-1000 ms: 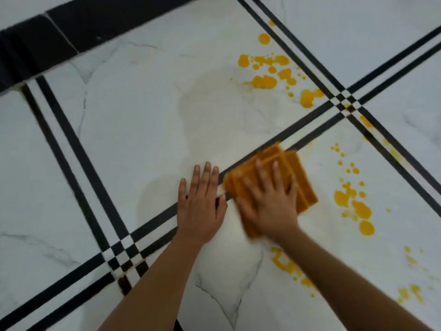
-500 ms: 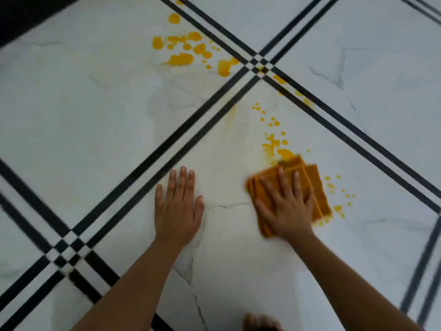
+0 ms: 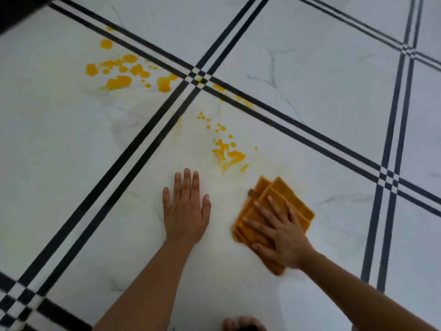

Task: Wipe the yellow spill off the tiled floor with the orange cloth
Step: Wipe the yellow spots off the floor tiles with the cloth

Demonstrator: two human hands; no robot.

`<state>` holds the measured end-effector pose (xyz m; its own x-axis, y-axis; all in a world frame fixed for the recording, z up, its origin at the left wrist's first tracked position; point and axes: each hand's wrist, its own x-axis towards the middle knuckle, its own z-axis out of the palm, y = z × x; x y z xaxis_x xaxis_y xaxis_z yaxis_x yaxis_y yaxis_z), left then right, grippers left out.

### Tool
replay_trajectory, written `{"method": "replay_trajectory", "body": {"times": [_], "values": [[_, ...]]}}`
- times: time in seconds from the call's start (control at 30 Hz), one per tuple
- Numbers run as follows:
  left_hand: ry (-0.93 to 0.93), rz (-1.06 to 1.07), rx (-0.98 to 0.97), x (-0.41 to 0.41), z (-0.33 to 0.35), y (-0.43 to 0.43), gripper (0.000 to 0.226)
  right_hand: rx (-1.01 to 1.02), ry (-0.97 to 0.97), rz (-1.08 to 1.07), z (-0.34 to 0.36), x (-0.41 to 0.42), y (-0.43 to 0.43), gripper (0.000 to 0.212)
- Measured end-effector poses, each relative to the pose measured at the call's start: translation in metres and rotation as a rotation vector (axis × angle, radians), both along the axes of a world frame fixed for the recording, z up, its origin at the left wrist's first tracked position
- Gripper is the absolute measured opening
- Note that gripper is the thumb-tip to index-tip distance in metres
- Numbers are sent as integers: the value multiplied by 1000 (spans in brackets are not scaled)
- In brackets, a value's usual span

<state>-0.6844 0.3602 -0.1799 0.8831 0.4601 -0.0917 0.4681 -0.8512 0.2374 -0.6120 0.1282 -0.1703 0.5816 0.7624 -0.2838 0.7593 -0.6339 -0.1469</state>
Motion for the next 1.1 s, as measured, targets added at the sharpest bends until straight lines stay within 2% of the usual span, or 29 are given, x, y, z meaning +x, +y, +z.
{"method": "replay_trajectory", "body": {"times": [0.03,0.07,0.13,0.23,0.3,0.37,0.43,0.5,0.63,0.67,0.7,0.77,0.8,0.83,0.87,0.93,1.0,1.03,1.1], "values": [[0,12,-10,4,-1,2,60,27,-1,50,1,2,-17,68],[2,20,-18,7,-3,3,61,64,-11,5,1,9,-26,77],[2,20,-23,12,-6,4,62,118,-21,-238,9,13,-22,86],[4,32,-23,17,-9,2,62,164,20,-622,15,-13,16,88],[12,45,-22,21,-10,2,62,94,86,-869,7,-19,42,81],[6,50,-10,21,-12,3,62,42,11,-1029,-1,0,67,73],[12,44,-5,22,-12,2,62,71,-6,-1104,-6,44,88,67],[-4,63,8,30,-9,6,62,71,20,-980,-8,90,113,64],[-14,122,-15,52,-6,33,64,50,16,-157,0,73,119,62],[-14,140,-8,55,-7,42,64,57,-4,-108,-1,67,102,61],[-13,159,1,56,-7,48,64,60,-40,-174,-2,76,90,58],[-5,200,11,59,-8,61,64,37,-47,-493,-5,123,99,55],[3,211,16,61,-9,67,64,34,-19,-601,-4,146,123,54],[6,219,16,62,-9,72,65,12,-6,-607,-4,156,149,54],[9,233,13,65,-9,77,65,-2,-9,-519,-3,154,175,54],[21,261,8,68,-6,85,66,44,38,-189,-3,124,195,53],[60,272,4,66,-2,88,68,53,43,128,-3,92,164,53],[75,275,-1,65,-1,88,68,45,48,130,-2,99,144,55],[104,276,-15,61,5,89,69,5,19,-106,-2,141,135,60]]}}
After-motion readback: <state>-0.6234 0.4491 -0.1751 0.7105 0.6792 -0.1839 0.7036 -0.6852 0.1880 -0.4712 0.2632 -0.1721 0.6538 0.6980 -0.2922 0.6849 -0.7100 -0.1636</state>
